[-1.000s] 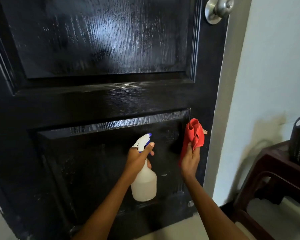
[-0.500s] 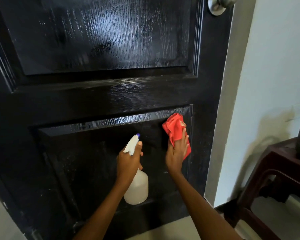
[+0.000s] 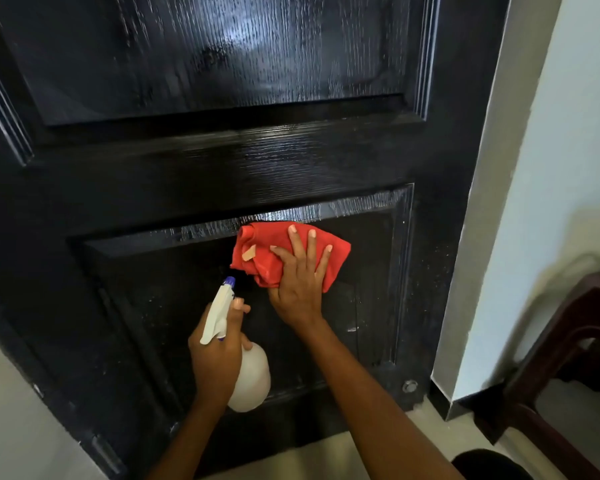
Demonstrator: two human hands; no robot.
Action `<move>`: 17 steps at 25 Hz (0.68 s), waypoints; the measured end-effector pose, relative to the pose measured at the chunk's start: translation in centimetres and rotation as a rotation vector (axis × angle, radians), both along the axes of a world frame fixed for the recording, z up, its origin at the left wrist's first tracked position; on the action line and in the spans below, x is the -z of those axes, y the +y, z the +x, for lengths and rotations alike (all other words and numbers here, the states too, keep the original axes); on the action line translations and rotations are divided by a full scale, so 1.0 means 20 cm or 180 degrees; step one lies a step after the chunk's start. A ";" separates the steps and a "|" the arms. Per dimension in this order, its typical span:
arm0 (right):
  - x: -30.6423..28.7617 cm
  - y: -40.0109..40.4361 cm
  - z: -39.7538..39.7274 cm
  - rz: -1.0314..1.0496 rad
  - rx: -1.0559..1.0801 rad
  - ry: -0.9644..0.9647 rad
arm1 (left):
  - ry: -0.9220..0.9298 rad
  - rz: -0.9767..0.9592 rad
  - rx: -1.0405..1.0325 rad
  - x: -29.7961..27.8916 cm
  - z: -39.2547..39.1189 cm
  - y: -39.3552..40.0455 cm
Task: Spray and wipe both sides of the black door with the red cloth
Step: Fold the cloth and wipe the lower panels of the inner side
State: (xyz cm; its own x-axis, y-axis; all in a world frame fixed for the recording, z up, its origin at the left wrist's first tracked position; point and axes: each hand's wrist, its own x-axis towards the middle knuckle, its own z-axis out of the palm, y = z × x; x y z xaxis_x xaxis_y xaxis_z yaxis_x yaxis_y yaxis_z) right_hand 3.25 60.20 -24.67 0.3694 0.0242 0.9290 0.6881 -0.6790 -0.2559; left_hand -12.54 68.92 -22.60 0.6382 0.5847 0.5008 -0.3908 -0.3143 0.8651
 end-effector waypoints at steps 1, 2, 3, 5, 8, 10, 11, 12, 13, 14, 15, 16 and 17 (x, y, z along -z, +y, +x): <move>0.00 0.00 0.00 -0.0072 0.0135 -0.0009 | 0.0002 0.0011 0.0035 0.00 0.01 -0.01; -0.01 0.01 0.00 -0.0241 0.0252 0.0014 | 0.0002 0.0021 0.0068 0.00 0.02 -0.02; -0.01 0.01 0.00 -0.0414 0.0326 0.0063 | 0.0015 0.0041 0.0095 0.00 0.02 -0.03; -0.03 0.01 -0.03 -0.0589 0.0360 0.0259 | 0.0055 0.0083 0.0135 -0.01 0.02 -0.03; -0.07 -0.01 -0.05 -0.0606 0.0075 0.0604 | 0.0062 0.0103 0.0083 0.00 0.00 -0.02; -0.07 -0.03 -0.06 -0.0598 -0.0182 0.0740 | 0.0060 0.0058 0.0015 0.01 -0.02 0.00; -0.08 -0.04 -0.07 -0.0554 -0.0305 0.0781 | 0.0052 0.0024 -0.0002 0.01 -0.03 0.02; -0.08 -0.04 -0.07 -0.0461 -0.0419 0.0821 | 0.0059 0.0019 -0.0017 0.02 -0.04 0.03; -0.09 -0.03 -0.07 -0.0336 -0.0494 0.0847 | 0.0065 0.0022 -0.0021 0.01 -0.05 0.04; -0.09 -0.01 -0.07 -0.0209 -0.0503 0.0855 | 0.0068 0.0019 -0.0017 0.00 -0.06 0.04; -0.08 0.02 -0.07 -0.0110 -0.0416 0.0826 | 0.0068 0.0008 -0.0003 -0.01 -0.07 0.04; -0.07 0.06 -0.06 -0.0051 -0.0224 0.0761 | 0.0075 0.0008 0.0013 -0.02 -0.07 0.04; -0.07 0.09 -0.06 -0.0009 0.0024 0.0681 | 0.0090 0.0024 0.0028 -0.02 -0.08 0.03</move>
